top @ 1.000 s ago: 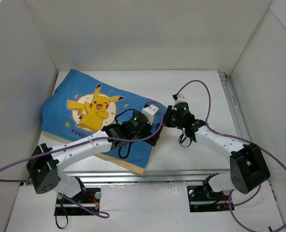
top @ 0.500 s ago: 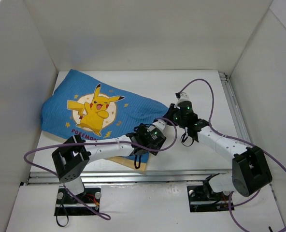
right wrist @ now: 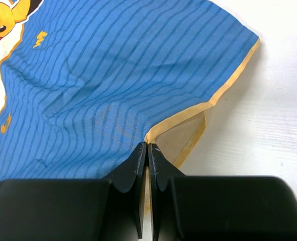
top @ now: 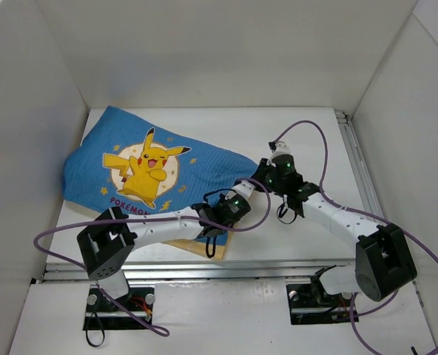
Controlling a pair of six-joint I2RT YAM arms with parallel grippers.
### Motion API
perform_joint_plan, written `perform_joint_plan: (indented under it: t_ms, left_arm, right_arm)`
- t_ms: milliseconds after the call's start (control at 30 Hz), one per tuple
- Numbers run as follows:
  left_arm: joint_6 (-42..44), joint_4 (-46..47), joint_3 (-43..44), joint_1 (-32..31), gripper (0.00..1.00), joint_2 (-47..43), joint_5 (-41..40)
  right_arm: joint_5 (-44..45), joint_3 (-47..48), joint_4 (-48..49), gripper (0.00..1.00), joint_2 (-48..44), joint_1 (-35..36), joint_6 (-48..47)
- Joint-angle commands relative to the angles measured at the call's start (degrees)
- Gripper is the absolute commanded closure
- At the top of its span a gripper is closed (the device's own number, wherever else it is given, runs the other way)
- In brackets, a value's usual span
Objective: Put the pillow into the pillowcase
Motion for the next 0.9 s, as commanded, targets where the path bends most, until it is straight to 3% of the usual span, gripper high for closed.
perform_joint_plan:
  t_ms: [0,400,867]
  left_arm:
    - [3.63,7.18,-2.18,1.63,1.00,-7.19,6.85]
    - [9.79,-0.02,-2.89,10.94,1.00,-29.51,28.83]
    - [1.97,8.50,-10.45,23.43,1.00,-28.31,46.50]
  right_arm:
    - [0.54,3.62,3.82,1.00,0.22,-0.68,-0.59]
    - [-2.45,9.60,4.17,1.00,2.50,-2.70,-4.98]
    - [-6.50,12.07,3.91,1.00,6.02,-2.97,-7.27]
